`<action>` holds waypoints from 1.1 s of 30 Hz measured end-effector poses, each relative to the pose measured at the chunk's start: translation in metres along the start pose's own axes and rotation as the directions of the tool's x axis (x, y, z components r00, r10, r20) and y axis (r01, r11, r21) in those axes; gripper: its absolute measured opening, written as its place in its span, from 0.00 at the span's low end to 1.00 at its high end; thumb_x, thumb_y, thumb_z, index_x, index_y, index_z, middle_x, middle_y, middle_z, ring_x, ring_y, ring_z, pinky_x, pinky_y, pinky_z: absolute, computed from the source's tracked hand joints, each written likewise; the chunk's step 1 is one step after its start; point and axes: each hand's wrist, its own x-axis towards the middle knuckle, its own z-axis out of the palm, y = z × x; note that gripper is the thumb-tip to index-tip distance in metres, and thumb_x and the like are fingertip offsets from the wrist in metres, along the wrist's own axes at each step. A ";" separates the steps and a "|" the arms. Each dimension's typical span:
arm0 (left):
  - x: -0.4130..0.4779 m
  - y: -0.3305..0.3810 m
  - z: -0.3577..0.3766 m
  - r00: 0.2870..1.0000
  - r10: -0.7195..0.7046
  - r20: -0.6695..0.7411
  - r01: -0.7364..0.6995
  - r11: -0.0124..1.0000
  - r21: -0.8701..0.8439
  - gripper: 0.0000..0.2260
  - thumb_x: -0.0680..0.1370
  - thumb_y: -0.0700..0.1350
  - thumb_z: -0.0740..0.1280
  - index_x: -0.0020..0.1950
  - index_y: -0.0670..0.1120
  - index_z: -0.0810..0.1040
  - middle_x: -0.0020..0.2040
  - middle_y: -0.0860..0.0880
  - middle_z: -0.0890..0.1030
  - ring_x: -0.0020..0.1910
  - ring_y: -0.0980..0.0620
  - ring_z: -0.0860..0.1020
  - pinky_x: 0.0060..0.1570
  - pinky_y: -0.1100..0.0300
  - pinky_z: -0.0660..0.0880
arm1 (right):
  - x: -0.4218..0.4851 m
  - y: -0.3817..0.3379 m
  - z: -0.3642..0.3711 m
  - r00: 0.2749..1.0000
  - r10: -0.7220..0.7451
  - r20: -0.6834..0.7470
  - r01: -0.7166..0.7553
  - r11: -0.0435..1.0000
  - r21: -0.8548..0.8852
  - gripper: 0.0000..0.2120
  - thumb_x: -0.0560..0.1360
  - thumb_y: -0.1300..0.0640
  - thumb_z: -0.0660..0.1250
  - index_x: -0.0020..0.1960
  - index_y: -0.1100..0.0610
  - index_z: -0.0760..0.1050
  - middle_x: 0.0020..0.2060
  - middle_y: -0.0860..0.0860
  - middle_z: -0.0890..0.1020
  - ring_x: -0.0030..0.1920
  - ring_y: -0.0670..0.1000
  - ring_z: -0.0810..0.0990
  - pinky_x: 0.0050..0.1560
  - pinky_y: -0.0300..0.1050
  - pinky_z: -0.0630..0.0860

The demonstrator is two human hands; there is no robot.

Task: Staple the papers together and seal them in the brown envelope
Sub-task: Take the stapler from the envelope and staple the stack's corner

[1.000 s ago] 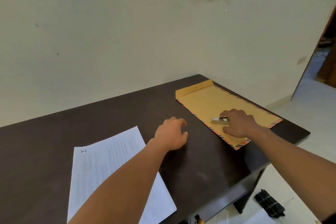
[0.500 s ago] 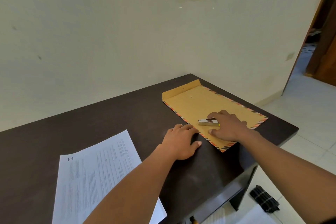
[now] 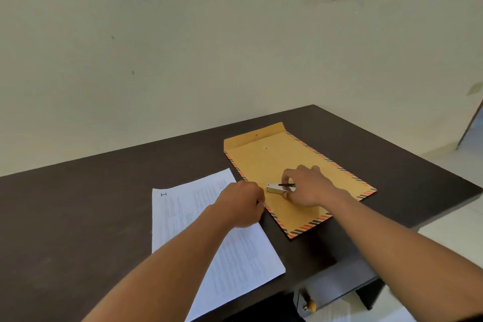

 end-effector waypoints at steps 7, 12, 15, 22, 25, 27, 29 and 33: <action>-0.018 -0.010 -0.003 0.999 -0.031 -0.041 0.025 0.992 -0.123 0.11 0.79 0.47 0.64 0.59 0.49 0.82 0.58 0.51 0.82 0.56 0.51 0.78 0.56 0.56 0.77 | -0.005 -0.016 -0.001 1.000 0.000 0.016 0.000 1.000 -0.009 0.15 0.75 0.46 0.68 0.61 0.44 0.73 0.61 0.50 0.75 0.62 0.57 0.70 0.60 0.53 0.73; -0.029 -0.023 -0.015 0.982 -0.070 -0.176 0.038 0.983 -0.179 0.10 0.80 0.51 0.65 0.59 0.52 0.81 0.62 0.54 0.80 0.61 0.53 0.76 0.59 0.59 0.73 | 0.003 -0.031 -0.013 0.999 0.002 -0.045 -0.002 1.000 0.002 0.10 0.74 0.49 0.69 0.55 0.47 0.75 0.57 0.47 0.79 0.56 0.52 0.76 0.56 0.54 0.74; -0.044 -0.053 -0.035 0.946 -0.161 -0.280 0.123 0.981 -0.150 0.12 0.80 0.52 0.65 0.61 0.52 0.80 0.64 0.54 0.78 0.63 0.53 0.74 0.62 0.56 0.73 | 0.015 -0.066 -0.021 0.994 -0.058 -0.089 0.062 0.997 0.036 0.12 0.74 0.45 0.70 0.54 0.48 0.74 0.56 0.47 0.79 0.55 0.52 0.77 0.55 0.52 0.74; -0.086 -0.151 -0.059 0.693 -0.706 -0.146 0.631 0.692 -0.351 0.27 0.75 0.58 0.69 0.70 0.48 0.68 0.63 0.47 0.76 0.59 0.46 0.76 0.55 0.50 0.77 | 0.045 -0.166 -0.018 0.975 -0.187 -0.124 0.202 0.972 0.121 0.13 0.74 0.45 0.69 0.52 0.51 0.75 0.47 0.50 0.82 0.46 0.52 0.80 0.52 0.53 0.78; -0.093 -0.167 -0.056 0.633 -0.774 -0.010 0.708 0.584 -0.398 0.33 0.71 0.61 0.73 0.69 0.47 0.66 0.62 0.47 0.76 0.56 0.47 0.76 0.52 0.52 0.76 | 0.059 -0.190 -0.010 0.974 -0.213 -0.082 0.224 0.960 0.170 0.13 0.73 0.46 0.69 0.53 0.52 0.75 0.46 0.52 0.81 0.45 0.54 0.81 0.50 0.53 0.80; -0.091 -0.169 -0.052 0.622 -0.783 0.009 0.727 0.574 -0.378 0.32 0.71 0.61 0.74 0.68 0.47 0.67 0.57 0.49 0.76 0.51 0.51 0.74 0.46 0.55 0.73 | 0.068 -0.200 -0.002 0.971 -0.231 -0.058 0.238 0.954 0.183 0.13 0.73 0.46 0.70 0.53 0.53 0.76 0.45 0.53 0.82 0.44 0.54 0.82 0.48 0.53 0.81; -0.085 -0.170 -0.050 0.602 -0.799 0.014 0.742 0.552 -0.381 0.28 0.72 0.59 0.74 0.64 0.47 0.70 0.53 0.51 0.74 0.47 0.52 0.73 0.43 0.56 0.70 | 0.076 -0.206 0.008 0.969 -0.246 -0.029 0.247 0.952 0.182 0.12 0.74 0.47 0.70 0.52 0.53 0.76 0.44 0.53 0.82 0.43 0.53 0.82 0.48 0.52 0.81; -0.073 -0.176 -0.046 0.538 -0.841 0.060 0.759 0.452 -0.469 0.17 0.72 0.51 0.76 0.51 0.44 0.75 0.43 0.50 0.77 0.38 0.54 0.76 0.35 0.59 0.72 | 0.086 -0.212 0.025 0.968 -0.250 0.003 0.247 0.959 0.140 0.11 0.75 0.47 0.70 0.51 0.53 0.76 0.44 0.51 0.82 0.43 0.51 0.82 0.47 0.49 0.81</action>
